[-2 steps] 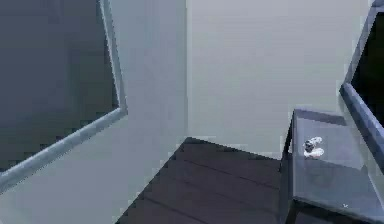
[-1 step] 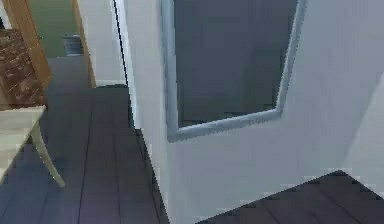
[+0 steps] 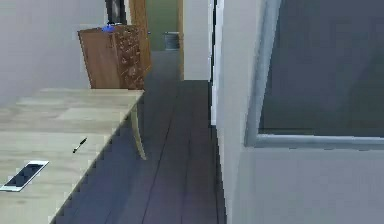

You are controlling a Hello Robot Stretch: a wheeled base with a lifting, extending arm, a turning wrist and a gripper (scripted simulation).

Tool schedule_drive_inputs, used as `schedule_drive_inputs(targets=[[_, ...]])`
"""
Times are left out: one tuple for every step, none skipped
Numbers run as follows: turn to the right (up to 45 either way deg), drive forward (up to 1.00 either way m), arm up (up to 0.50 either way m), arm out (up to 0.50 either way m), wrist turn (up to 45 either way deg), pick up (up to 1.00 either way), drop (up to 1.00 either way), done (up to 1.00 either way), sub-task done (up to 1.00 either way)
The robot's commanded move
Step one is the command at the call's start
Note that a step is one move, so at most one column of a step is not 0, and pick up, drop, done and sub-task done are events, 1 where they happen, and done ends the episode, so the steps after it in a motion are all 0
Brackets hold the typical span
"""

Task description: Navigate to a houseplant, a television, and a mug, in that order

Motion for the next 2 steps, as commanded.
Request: schedule_drive_inputs(targets=[[0.0,1.0,0.0,0.0,0.0,0.0,0.0,0.0,0.0],[-3.0,0.0,0.0,0.0,0.0,0.0,0.0,0.0,0.0]])
